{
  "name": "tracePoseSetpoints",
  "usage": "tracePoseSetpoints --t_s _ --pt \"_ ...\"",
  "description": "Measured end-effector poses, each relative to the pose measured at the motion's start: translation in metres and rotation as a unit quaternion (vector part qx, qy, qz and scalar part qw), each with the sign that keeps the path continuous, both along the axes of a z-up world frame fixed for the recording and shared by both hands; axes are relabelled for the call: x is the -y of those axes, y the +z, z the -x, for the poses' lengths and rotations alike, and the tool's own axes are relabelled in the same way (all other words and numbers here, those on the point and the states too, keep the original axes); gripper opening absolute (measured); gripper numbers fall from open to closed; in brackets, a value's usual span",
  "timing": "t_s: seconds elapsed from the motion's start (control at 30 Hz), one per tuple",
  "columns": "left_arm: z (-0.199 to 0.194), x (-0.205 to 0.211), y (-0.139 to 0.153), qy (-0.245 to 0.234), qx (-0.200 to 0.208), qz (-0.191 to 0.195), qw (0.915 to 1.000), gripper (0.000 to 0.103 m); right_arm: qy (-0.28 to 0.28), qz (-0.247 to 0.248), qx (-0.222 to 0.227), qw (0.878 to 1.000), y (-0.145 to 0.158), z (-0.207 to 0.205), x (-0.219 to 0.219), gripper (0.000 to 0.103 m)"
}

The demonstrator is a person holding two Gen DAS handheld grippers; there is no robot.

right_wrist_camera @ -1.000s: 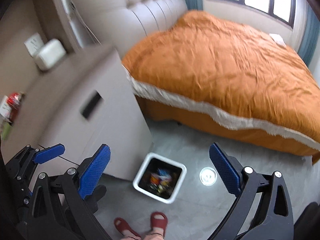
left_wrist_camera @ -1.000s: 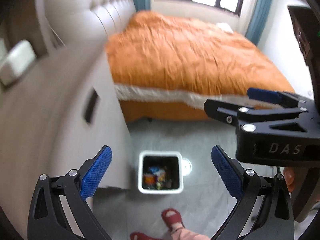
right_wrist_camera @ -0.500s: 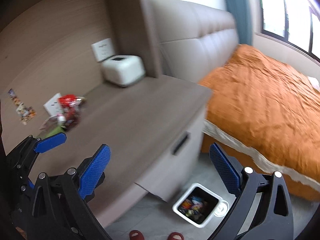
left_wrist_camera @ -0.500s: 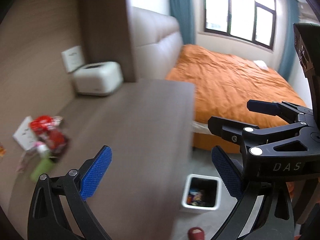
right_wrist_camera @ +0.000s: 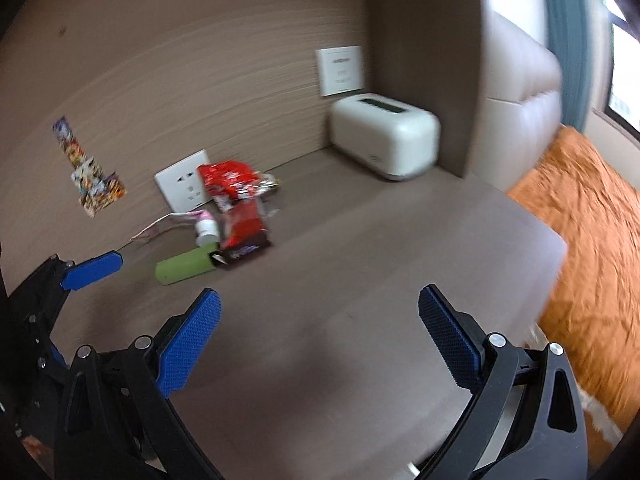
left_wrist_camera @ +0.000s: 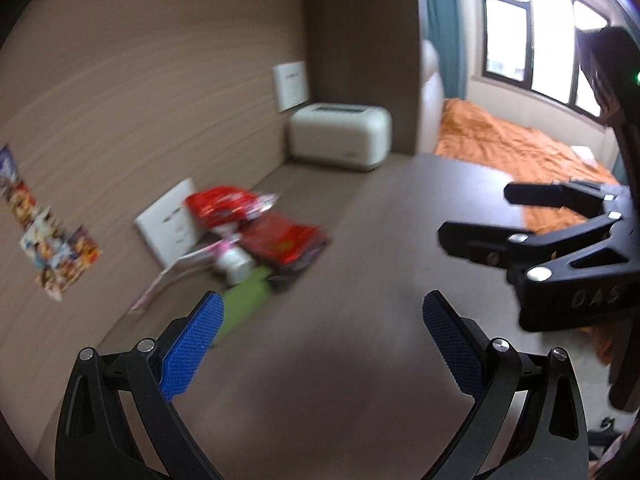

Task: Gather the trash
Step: 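Move both tools back over the desk toward the red wrappers, then grasp the green tube with the left tool while the right tool grasps the red box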

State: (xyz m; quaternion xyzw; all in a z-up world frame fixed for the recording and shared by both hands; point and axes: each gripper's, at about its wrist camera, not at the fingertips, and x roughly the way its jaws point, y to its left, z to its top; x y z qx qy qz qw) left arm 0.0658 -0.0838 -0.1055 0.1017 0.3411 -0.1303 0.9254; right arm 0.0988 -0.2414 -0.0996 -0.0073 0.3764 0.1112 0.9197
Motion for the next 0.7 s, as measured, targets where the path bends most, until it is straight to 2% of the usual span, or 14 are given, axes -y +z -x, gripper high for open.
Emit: tracePoseSetpoints --t_s 0.2,0.3,0.47,0.53,0.6,0.63,0.67,0.7 --pt "-0.044 -0.046 -0.018 0.011 -0.037 0.007 0.9992 0.098 0.031 0.006 -0.018 0.999 -0.018 -0.046 -0.044 0.099" --pt "-0.063 -0.052 -0.03 0.005 -0.048 -0.01 0.9988 0.098 0.048 0.012 -0.033 0.998 -0.031 -0.072 -0.065 0.099" --pt "-0.089 -0.061 -0.051 -0.014 -0.081 0.001 0.9966 0.096 0.059 0.028 -0.052 0.997 -0.054 -0.108 -0.089 0.099" --pt "-0.097 -0.06 -0.058 -0.026 -0.092 -0.001 0.9954 0.089 0.059 0.029 -0.061 0.996 -0.062 -0.12 -0.093 0.099" --pt "-0.105 -0.058 -0.066 -0.041 -0.105 -0.009 0.9935 0.074 0.059 0.036 -0.075 0.995 -0.072 -0.134 -0.097 0.099" --pt "-0.108 -0.058 -0.069 -0.045 -0.111 -0.012 0.9927 0.07 0.058 0.039 -0.078 0.994 -0.075 -0.138 -0.098 0.098" --pt "-0.11 -0.057 -0.071 -0.049 -0.116 -0.011 0.992 0.061 0.059 0.039 -0.082 0.994 -0.079 -0.142 -0.099 0.094" --pt "-0.112 -0.056 -0.074 -0.053 -0.124 -0.009 0.9909 0.058 0.063 0.037 -0.09 0.993 -0.082 -0.146 -0.1 0.09"
